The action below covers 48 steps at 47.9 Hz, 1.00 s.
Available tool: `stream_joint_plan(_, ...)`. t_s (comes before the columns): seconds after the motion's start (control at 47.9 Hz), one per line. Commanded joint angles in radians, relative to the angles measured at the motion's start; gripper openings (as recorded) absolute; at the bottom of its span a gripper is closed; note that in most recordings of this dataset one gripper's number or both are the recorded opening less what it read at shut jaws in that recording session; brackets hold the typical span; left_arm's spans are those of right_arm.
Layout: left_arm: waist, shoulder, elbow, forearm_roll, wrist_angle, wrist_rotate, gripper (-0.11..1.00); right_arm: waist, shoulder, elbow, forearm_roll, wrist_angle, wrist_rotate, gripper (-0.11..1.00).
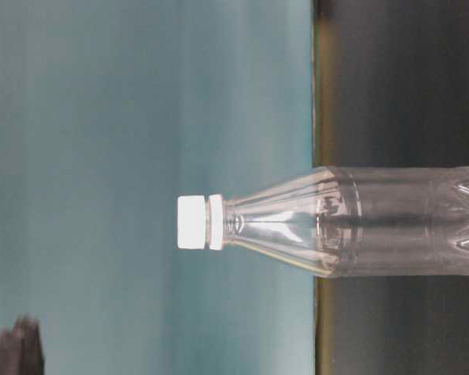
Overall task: Open the bottle cap by holding the bottle with the left arm and twisting the cap with the right arm.
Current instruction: 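Move the left gripper to the clear bottle and close around its body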
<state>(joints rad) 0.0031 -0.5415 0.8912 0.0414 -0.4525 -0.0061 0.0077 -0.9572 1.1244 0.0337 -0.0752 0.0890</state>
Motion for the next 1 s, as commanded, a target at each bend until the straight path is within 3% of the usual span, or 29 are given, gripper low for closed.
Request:
stream_joint_plan(0.0, -0.003, 0.066, -0.064, 0.003, -0.057, 0.002, 0.7, -0.012, 0.008, -0.028, 0.003, -0.002, 0.012, 0.02)
stream_joint_plan(0.063, -0.008, 0.11, -0.086, 0.003, -0.081, 0.002, 0.87, -0.009, 0.008, -0.028, 0.003, 0.0, 0.018, 0.02)
stream_joint_plan(0.125, -0.011, 0.152, -0.104, 0.003, -0.095, 0.002, 0.95, -0.006, 0.008, -0.028, 0.003, 0.003, 0.029, 0.02)
stream_joint_plan(0.438, -0.038, 0.377, -0.114, 0.003, -0.242, -0.005, 0.92, -0.006, 0.008, -0.028, 0.003, 0.014, 0.086, 0.02)
stream_joint_plan(0.731, -0.009, 0.488, -0.112, 0.003, -0.247, -0.008, 0.96, -0.018, 0.008, -0.034, 0.003, 0.014, 0.103, 0.02)
stream_joint_plan(0.981, -0.04, 0.609, -0.114, 0.003, -0.261, -0.046, 0.97, -0.023, 0.011, -0.035, 0.025, 0.018, 0.146, 0.02)
